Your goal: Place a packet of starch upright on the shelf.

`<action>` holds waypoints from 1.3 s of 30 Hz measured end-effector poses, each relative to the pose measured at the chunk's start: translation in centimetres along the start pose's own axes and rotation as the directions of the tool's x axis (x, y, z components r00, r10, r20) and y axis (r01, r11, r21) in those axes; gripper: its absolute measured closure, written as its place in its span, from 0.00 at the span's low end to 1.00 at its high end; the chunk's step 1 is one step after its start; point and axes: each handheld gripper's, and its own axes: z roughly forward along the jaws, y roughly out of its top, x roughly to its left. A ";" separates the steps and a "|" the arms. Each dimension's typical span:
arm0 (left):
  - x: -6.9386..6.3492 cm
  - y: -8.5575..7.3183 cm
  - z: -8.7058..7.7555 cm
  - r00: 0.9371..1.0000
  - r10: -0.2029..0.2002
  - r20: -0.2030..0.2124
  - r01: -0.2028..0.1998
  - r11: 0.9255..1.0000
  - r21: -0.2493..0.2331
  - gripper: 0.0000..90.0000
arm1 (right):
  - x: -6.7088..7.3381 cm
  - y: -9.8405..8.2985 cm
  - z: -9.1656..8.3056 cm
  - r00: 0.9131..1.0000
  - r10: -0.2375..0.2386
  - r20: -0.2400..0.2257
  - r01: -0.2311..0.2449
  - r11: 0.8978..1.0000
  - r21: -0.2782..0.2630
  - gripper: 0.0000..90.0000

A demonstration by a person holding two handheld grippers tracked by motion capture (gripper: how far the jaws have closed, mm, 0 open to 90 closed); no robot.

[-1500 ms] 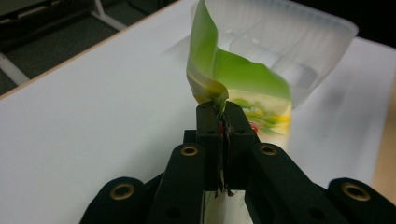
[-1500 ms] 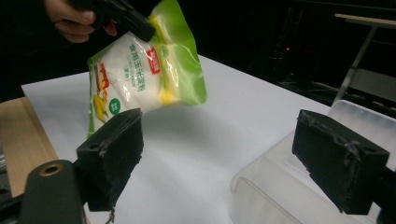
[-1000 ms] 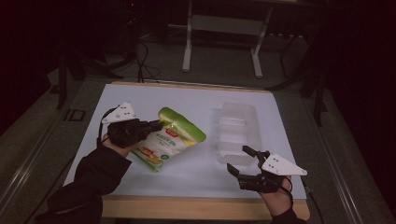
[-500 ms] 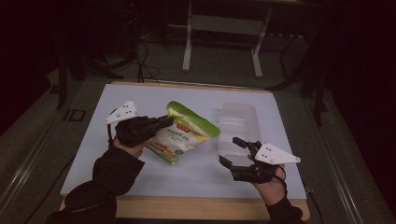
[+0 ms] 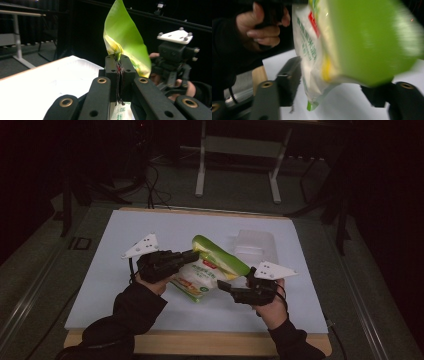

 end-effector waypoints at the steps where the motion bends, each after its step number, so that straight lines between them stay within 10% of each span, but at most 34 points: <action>1: -0.1 0.0 0.1 1.000 -0.003 0.001 0.003 1.000 -0.002 0.98 | 0.0 -0.1 0.2 1.000 0.000 -0.002 0.000 1.000 0.012 0.48; 9: -0.3 -0.3 0.6 1.000 0.008 0.023 -0.009 1.000 0.029 0.98 | -0.2 0.3 0.8 0.998 -0.033 -0.049 0.037 0.996 0.080 0.87; 26: 0.5 0.3 0.1 0.995 0.025 0.099 -0.033 0.996 0.078 0.94 | -1.0 2.9 -0.3 0.990 -0.087 -0.114 0.106 0.979 0.175 0.92; 31: 0.4 0.6 -0.1 0.988 0.005 0.155 -0.015 0.998 0.063 0.60 | -1.7 4.4 -1.1 0.988 -0.110 -0.110 0.128 0.976 0.177 0.93; 39: 0.5 -0.5 -0.6 0.997 0.017 0.072 -0.024 0.995 0.095 0.10 | -3.8 7.7 -3.8 0.984 -0.169 -0.050 0.175 0.973 0.152 0.92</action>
